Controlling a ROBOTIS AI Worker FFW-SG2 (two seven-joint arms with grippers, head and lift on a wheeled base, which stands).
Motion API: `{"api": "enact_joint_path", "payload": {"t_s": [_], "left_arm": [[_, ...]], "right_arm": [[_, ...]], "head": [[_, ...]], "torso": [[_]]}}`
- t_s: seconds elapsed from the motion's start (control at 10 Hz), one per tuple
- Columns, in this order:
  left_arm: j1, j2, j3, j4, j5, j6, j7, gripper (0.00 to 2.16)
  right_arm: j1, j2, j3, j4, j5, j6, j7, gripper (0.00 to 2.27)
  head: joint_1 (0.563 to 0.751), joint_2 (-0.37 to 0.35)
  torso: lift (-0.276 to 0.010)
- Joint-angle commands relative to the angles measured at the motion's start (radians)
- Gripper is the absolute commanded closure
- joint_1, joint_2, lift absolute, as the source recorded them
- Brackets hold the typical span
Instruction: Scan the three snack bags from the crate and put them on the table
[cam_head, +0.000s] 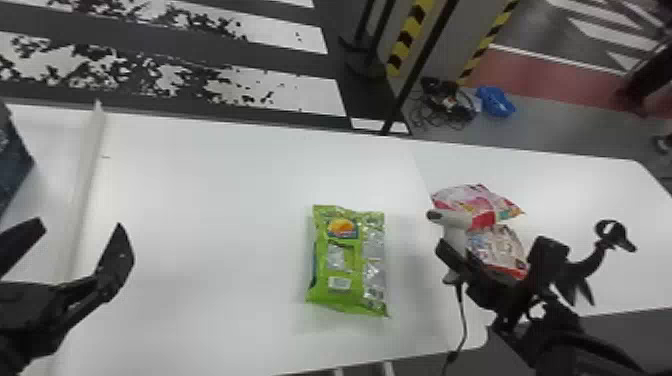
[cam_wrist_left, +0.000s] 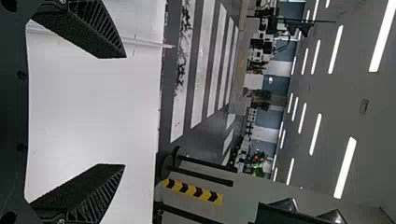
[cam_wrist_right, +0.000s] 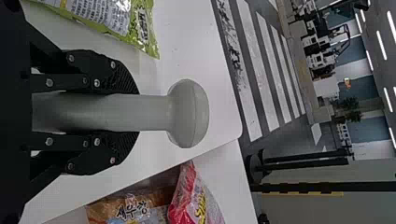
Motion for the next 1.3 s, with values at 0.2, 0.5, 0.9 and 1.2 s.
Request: {"api": "enact_joint_path", "payload": {"t_s": [0.2, 0.5, 0.9, 1.2], "left_arm": [[0.012, 0.005, 0.003, -0.026, -0.013, 0.038, 0.002, 0.03], [0.009, 0.008, 0.003, -0.024, -0.013, 0.038, 0.003, 0.03], [0.008, 0.009, 0.006, -0.035, -0.009, 0.038, 0.003, 0.03], [0.005, 0.011, 0.006, -0.035, -0.006, 0.038, 0.003, 0.03]], "right_arm": [[-0.097, -0.036, 0.099, 0.166, 0.100, -0.076, 0.000, 2.23], [-0.146, -0.059, 0.144, 0.239, 0.166, -0.064, -0.057, 1.72], [-0.102, -0.056, 0.138, 0.161, 0.164, -0.091, -0.123, 0.01], [0.082, -0.013, 0.052, -0.181, -0.021, -0.002, -0.067, 0.07]], "head": [[0.695, -0.350], [0.695, -0.350], [0.695, -0.350], [0.695, -0.350]], "torso": [[-0.094], [-0.094], [-0.094], [-0.094]]}}
